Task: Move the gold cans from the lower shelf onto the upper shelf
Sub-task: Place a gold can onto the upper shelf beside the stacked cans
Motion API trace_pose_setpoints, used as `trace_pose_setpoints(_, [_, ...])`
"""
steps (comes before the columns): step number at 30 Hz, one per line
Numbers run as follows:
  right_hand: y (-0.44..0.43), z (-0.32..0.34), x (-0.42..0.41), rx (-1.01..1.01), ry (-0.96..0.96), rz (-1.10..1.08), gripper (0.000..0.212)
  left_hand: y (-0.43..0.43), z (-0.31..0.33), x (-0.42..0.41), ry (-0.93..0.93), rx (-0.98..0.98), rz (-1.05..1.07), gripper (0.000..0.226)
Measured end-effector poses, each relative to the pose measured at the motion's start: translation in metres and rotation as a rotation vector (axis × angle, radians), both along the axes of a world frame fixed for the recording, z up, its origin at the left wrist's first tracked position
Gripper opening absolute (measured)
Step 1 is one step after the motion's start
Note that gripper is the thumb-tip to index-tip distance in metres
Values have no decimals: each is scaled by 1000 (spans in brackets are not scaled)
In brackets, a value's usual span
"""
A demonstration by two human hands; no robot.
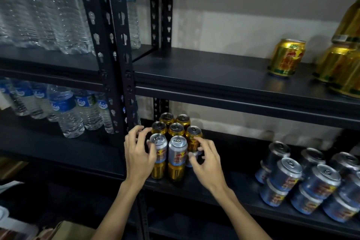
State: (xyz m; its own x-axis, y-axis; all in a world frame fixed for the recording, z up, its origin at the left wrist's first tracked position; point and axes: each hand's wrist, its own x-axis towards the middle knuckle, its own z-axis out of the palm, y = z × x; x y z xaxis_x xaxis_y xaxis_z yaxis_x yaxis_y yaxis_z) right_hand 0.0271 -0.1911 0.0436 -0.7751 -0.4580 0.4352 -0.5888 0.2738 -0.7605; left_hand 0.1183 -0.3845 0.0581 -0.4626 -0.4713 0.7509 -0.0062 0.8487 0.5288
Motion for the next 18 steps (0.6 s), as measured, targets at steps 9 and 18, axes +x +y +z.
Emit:
trace_pose_setpoints(9, [-6, 19, -60, 295, -117, 21, 85, -7, 6, -3, 30, 16, -12, 33])
trace_pose_setpoints(18, [-25, -2, -78, 369, -123, 66, 73, -4, 9, -8, 55, 23, 10, 31])
